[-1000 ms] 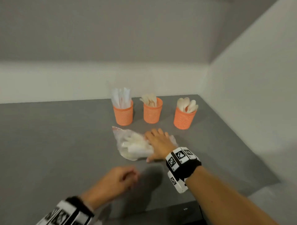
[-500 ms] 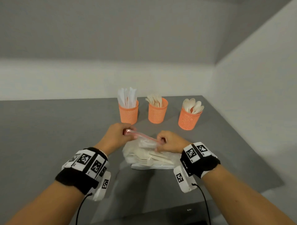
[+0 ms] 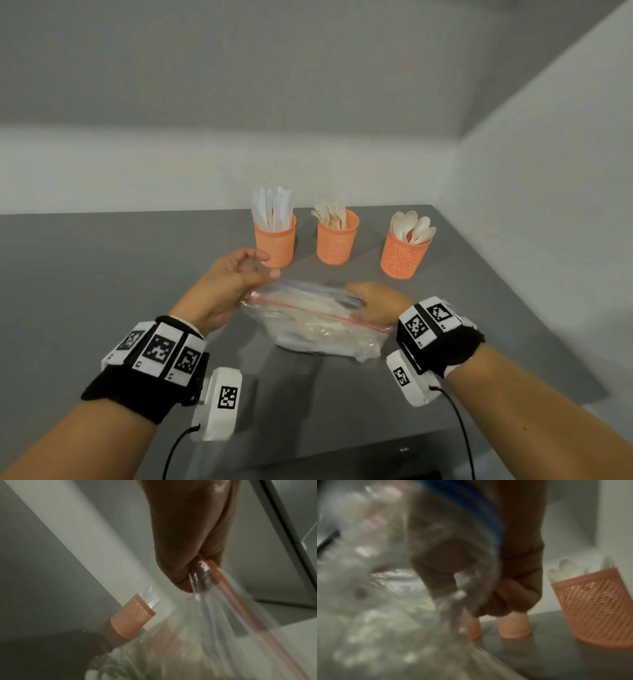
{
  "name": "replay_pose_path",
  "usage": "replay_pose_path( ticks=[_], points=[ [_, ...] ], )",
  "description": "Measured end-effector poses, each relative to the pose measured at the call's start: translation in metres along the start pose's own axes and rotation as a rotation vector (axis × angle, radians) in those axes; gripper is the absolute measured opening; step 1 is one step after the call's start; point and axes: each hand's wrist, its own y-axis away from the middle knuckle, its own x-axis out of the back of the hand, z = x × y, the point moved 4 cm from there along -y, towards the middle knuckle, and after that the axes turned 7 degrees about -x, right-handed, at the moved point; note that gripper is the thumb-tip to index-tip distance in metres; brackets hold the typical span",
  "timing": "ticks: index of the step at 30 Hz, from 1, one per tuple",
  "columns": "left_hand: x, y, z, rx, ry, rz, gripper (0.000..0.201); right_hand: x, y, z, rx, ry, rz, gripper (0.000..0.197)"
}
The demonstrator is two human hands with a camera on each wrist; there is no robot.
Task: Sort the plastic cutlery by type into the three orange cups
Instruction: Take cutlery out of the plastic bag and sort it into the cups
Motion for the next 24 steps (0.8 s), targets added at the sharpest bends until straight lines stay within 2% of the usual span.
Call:
replay_pose_path(
  ticks=[1, 2, 4, 6, 8, 10, 11, 14, 16, 18, 20, 21, 22, 23, 24],
  points=[
    [-0.002, 0.002, -0.008, 0.052, -0.144, -0.08, 0.019, 0.001, -0.001, 0.005, -0.069, -0.023, 0.036, 0.008],
    [-0.005, 0.006, -0.017, 0.091, -0.358, -0.187, 0.017, 0.002, -0.005, 0.011, -0.138, -0.128, 0.062, 0.019],
    [-0.008, 0.007, -0.04, 0.084, -0.748, -0.341, 0.013, 0.002, -0.01, 0.015, -0.211, -0.585, 0.067, 0.02],
    [-0.003, -0.001, -0.061, 0.063, -0.896, -0.297, 0.044, 0.0, -0.01, 0.01, -0.19, -1.033, 0.032, 0.023],
    [0.001, -0.006, -0.073, 0.057, -0.964, -0.213, 0.051, -0.005, -0.007, 0.005, -0.163, -1.281, 0.027, 0.021],
    [0.006, -0.008, -0.079, 0.121, -0.853, -0.116, 0.043, -0.009, -0.007, 0.01, -0.147, -1.377, 0.035, 0.016],
    [0.009, -0.008, -0.078, 0.184, -0.686, -0.039, 0.035, -0.012, -0.006, 0.013, -0.118, -1.346, 0.008, 0.017],
    [0.012, -0.007, -0.072, 0.412, 0.057, 0.167, 0.022, -0.023, -0.006, 0.025, -0.061, -0.93, -0.127, 0.025],
    [0.009, -0.009, -0.068, 0.487, 0.381, 0.194, 0.026, -0.029, -0.007, 0.033, -0.087, -0.793, -0.152, 0.021],
    [0.0, -0.01, -0.063, 0.484, 0.479, 0.138, 0.027, -0.022, -0.009, 0.036, -0.11, -0.949, -0.096, 0.013],
    [-0.006, -0.01, -0.062, 0.451, 0.517, 0.066, 0.014, -0.012, -0.012, 0.039, -0.156, -1.155, 0.009, 0.015],
    [-0.006, -0.011, -0.063, 0.412, 0.54, 0.041, 0.014, -0.009, -0.013, 0.04, -0.191, -1.164, 0.068, 0.017],
    [-0.003, -0.013, -0.065, 0.368, 0.545, 0.027, 0.029, -0.007, -0.014, 0.041, -0.225, -1.103, 0.14, 0.02],
    [0.001, -0.015, -0.067, 0.305, 0.51, 0.029, 0.035, -0.004, -0.014, 0.041, -0.242, -0.974, 0.241, 0.025],
    [0.003, -0.015, -0.066, 0.228, 0.414, 0.035, 0.031, 0.001, -0.012, 0.038, -0.206, -0.832, 0.377, 0.033]
  ],
)
